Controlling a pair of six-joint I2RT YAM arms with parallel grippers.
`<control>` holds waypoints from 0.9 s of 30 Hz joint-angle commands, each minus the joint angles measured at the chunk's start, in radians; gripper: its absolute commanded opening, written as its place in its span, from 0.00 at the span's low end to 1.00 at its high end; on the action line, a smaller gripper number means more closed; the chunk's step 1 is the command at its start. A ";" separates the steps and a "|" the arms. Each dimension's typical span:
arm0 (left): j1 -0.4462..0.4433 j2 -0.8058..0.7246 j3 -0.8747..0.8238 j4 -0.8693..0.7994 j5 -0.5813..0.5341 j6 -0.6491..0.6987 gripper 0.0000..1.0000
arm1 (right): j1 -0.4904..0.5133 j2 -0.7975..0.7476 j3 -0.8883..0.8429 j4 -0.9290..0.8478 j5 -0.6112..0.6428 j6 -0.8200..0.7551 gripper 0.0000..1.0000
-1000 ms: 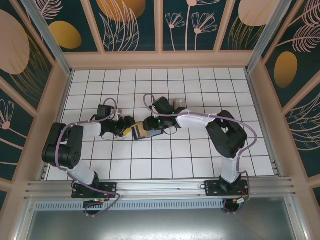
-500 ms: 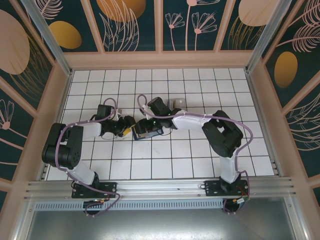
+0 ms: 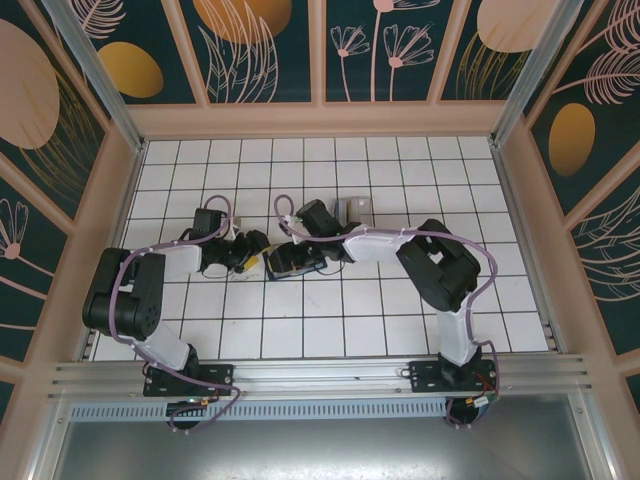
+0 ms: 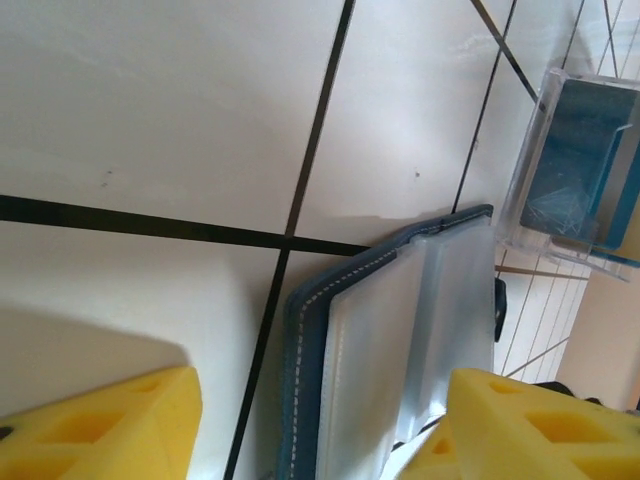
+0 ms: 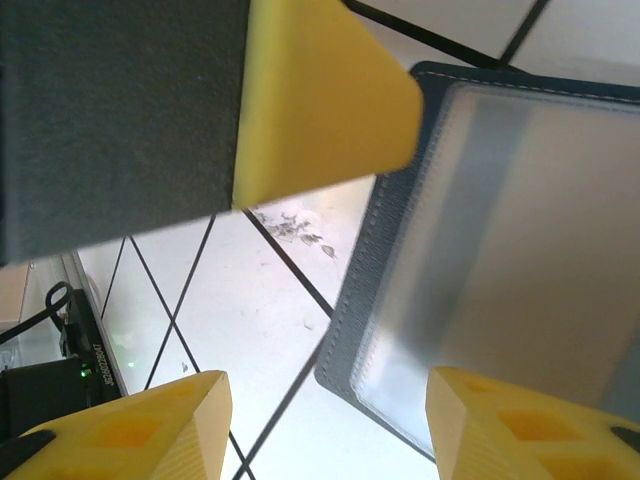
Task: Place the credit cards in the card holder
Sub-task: Flip over the card slot in the card holder, then pick up the credit card from the storage box.
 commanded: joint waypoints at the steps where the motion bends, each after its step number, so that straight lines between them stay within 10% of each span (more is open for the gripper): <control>1: 0.004 0.032 0.008 -0.072 -0.024 0.045 0.57 | -0.059 -0.146 -0.022 0.017 0.068 -0.018 0.55; 5: 0.003 0.028 0.019 -0.105 -0.044 0.075 0.47 | -0.102 -0.269 0.012 -0.161 0.520 -0.085 0.55; 9: 0.002 -0.005 0.004 -0.087 -0.053 0.058 0.57 | -0.168 -0.296 0.104 -0.316 0.752 -0.105 0.56; 16: 0.003 -0.006 0.000 -0.091 -0.041 0.061 0.57 | -0.272 -0.244 0.162 -0.430 0.786 -0.071 0.58; 27: 0.004 -0.001 -0.018 -0.070 -0.016 0.048 0.57 | -0.361 -0.191 0.073 -0.332 0.474 -0.027 0.69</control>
